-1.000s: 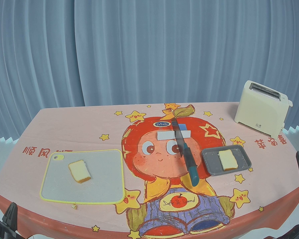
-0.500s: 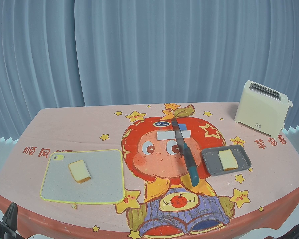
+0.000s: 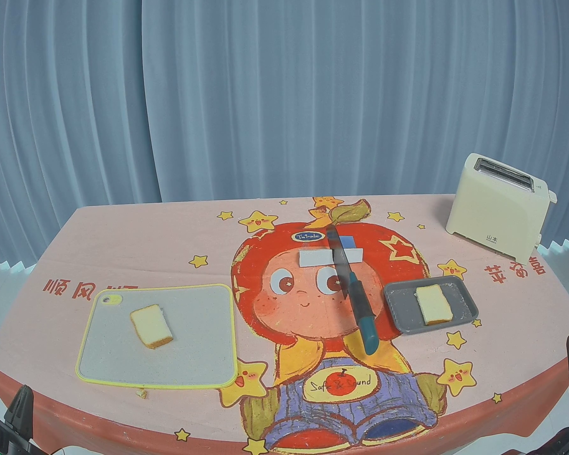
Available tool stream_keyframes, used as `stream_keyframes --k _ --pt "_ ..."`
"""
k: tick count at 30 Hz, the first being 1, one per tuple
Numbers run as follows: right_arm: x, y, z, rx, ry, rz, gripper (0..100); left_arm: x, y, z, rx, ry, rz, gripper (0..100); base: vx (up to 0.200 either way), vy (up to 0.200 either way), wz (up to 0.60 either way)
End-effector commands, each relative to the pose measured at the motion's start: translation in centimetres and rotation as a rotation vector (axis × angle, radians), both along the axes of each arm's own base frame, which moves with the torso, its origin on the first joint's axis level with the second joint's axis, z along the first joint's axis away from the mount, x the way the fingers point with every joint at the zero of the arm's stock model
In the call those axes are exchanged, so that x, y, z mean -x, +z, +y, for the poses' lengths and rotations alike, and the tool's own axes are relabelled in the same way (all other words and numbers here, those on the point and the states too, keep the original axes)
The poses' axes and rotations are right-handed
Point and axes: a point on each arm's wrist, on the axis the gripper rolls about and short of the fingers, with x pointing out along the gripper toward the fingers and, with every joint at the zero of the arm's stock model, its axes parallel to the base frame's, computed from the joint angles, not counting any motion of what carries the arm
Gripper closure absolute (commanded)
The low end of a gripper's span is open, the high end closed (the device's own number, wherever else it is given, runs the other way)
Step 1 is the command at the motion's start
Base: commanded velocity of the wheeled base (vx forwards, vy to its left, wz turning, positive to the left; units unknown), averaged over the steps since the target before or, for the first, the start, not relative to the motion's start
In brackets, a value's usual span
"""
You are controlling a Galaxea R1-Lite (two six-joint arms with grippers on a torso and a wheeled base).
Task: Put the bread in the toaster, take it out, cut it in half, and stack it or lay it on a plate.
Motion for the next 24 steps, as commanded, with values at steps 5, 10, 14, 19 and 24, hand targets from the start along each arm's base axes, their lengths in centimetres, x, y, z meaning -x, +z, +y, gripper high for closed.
stream_keyframes --k 5,10,14,19,24 --pt "0.7 -1.7 0.0 0.001 0.003 0.016 0 0.0 -0.5 0.0 0.001 0.002 0.001 100 0.0 0.0 0.0" --pt "1.5 -2.9 0.0 0.002 0.012 0.05 0 0.0 -0.5 0.0 0.001 0.002 0.001 100 0.0 0.0 0.0" --pt "1.8 -3.9 -0.1 0.003 0.021 0.079 0 0.0 -0.5 0.0 0.001 0.001 0.003 100 0.0 0.0 0.0" --pt "1.8 -4.2 -0.1 -0.027 0.021 0.107 0 0.0 -0.5 0.0 0.001 0.002 0.001 100 0.0 0.0 0.0" --pt "2.1 -4.8 0.0 -0.057 0.0 0.163 0 0.0 -0.5 0.0 0.001 0.002 0.001 100 0.0 0.0 0.0"
